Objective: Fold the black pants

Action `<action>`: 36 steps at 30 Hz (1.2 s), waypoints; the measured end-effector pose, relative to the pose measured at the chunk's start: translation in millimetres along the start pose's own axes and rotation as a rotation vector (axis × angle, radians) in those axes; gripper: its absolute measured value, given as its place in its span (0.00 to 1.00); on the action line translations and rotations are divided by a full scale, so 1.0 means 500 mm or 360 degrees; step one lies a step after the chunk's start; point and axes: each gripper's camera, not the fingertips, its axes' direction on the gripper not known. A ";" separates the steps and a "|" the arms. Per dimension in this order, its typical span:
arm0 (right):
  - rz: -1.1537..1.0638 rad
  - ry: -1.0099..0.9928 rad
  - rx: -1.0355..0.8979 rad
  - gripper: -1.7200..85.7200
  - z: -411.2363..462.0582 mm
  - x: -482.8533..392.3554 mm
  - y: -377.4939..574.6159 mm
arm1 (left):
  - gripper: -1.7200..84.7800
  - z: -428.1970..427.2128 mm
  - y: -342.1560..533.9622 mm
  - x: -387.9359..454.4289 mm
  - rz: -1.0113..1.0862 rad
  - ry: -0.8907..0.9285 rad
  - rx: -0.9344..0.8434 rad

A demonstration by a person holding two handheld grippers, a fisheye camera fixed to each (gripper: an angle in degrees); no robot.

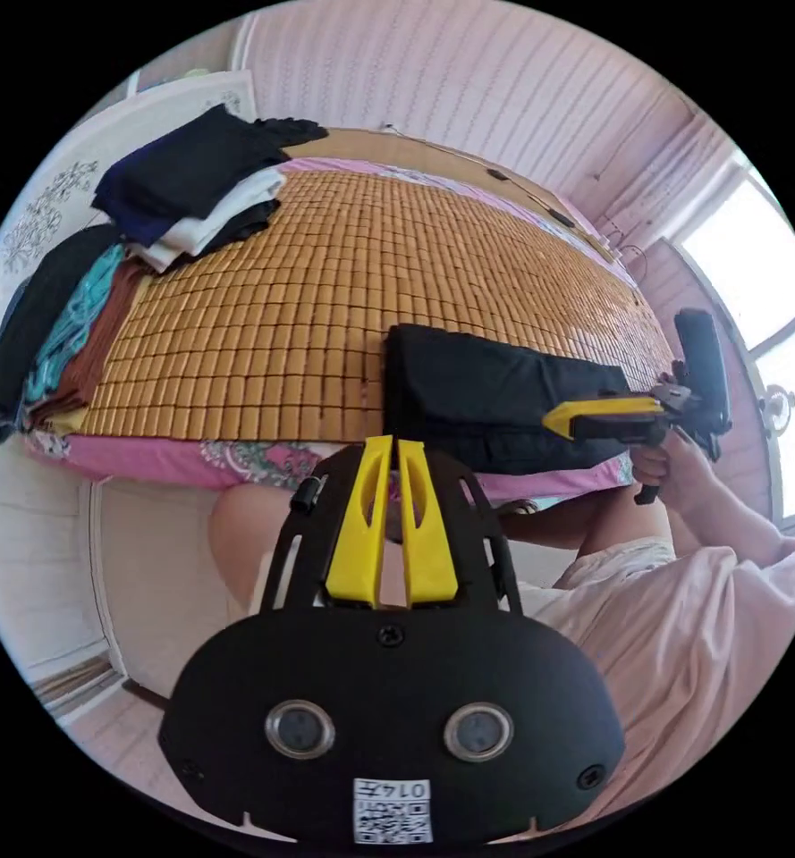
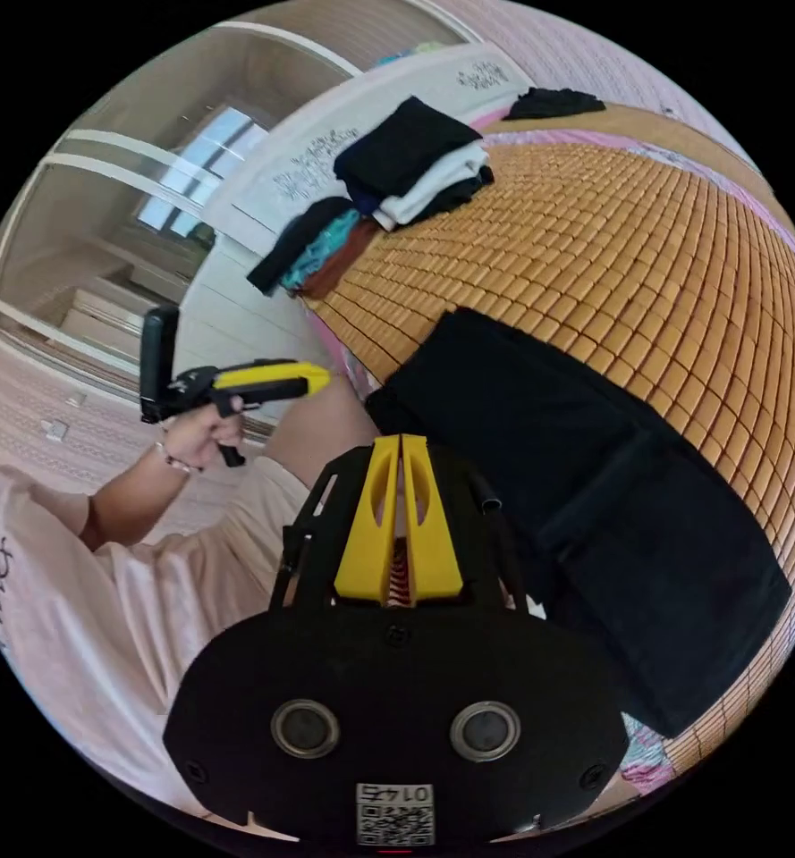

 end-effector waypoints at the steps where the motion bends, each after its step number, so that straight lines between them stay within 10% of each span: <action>1: 0.0001 0.0051 -0.0006 0.02 0.009 -0.009 -0.009 | 0.02 -0.004 0.008 -0.013 -0.0028 -0.0021 -0.0004; 14: 0.0128 0.0776 -0.0175 0.02 -0.072 -0.006 -0.186 | 0.01 0.144 -0.035 0.262 0.0813 0.0370 -0.0208; 36: -0.0343 0.0983 -0.1134 0.01 0.099 0.023 -0.656 | 0.01 0.289 0.062 0.450 0.1400 -0.0093 -0.0121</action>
